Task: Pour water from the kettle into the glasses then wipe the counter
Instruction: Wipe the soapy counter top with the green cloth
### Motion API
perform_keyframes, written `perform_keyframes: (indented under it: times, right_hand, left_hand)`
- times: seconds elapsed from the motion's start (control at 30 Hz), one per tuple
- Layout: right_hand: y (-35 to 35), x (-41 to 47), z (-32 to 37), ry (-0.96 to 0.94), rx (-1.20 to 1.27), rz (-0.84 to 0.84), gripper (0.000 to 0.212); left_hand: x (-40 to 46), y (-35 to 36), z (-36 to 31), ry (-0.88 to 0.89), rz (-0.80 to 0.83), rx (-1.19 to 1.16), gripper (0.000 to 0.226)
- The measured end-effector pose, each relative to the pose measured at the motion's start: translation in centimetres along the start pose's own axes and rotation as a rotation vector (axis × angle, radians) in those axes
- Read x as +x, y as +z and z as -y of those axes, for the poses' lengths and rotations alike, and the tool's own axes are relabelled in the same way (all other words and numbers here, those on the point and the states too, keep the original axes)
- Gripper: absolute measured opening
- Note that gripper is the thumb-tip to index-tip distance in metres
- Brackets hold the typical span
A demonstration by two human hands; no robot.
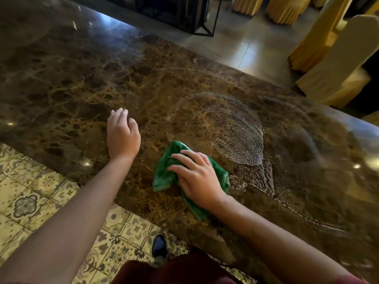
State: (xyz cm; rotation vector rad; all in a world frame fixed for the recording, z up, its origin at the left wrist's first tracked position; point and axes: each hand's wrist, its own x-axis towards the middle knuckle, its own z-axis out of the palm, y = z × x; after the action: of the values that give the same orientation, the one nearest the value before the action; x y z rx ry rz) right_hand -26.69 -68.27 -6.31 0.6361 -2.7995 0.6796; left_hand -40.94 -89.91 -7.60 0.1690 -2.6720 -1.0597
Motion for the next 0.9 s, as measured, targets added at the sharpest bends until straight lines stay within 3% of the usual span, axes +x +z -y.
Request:
perform_keyframes:
  times: [0.07,0.17,0.23,0.33,0.4,0.5,0.63,0.73,0.8,0.9]
  right_hand:
    - [-1.1,-0.2,0.1,0.094,0.092,-0.074,0.030]
    - [-5.6,0.7,0.4,0.513,0.478,-0.207,0.029]
    - [-9.1,0.9,0.0,0.710,0.835,-0.242,0.029]
    - [-13.0,0.3,-0.9,0.844,1.328,-0.334,0.026]
    - [-14.4,-0.6,-0.9,0.920,1.484,-0.393,0.023]
    - [-14.9,-2.1,-0.8,0.993,1.597,-0.419,0.033]
    - [-15.0,-5.9,-1.8,0.929,1.753,-0.390,0.050]
    - [-15.2,-9.6,-2.0,0.894,1.815,-0.231,0.070]
    - [-15.1,-11.7,-2.1,0.880,1.706,-0.213,0.063]
    - [-15.1,-13.1,-3.2,0.924,1.478,-0.422,0.042]
  left_hand:
    - [-0.7,-0.3,-0.4,0.136,0.005,0.038,0.040]
    - [-2.6,-1.4,-3.2,0.298,0.102,-0.092,0.028]
    - [-4.1,-2.7,-7.1,0.266,0.320,-0.282,0.025]
    - [-6.5,-4.1,-13.5,0.221,0.717,-0.616,0.034]
    - [-7.5,-4.4,-16.9,0.185,0.903,-0.790,0.043]
    - [-8.3,-4.2,-19.4,0.222,1.043,-0.723,0.048]
    - [-9.8,-2.5,-21.2,0.331,0.938,-0.557,0.017]
    - [-10.8,-1.8,-22.4,0.370,0.805,-0.544,0.016]
    - [-11.4,-1.3,-23.2,0.359,0.755,-0.594,0.017]
    - [-11.8,-1.2,-25.0,0.397,0.707,-0.679,0.015]
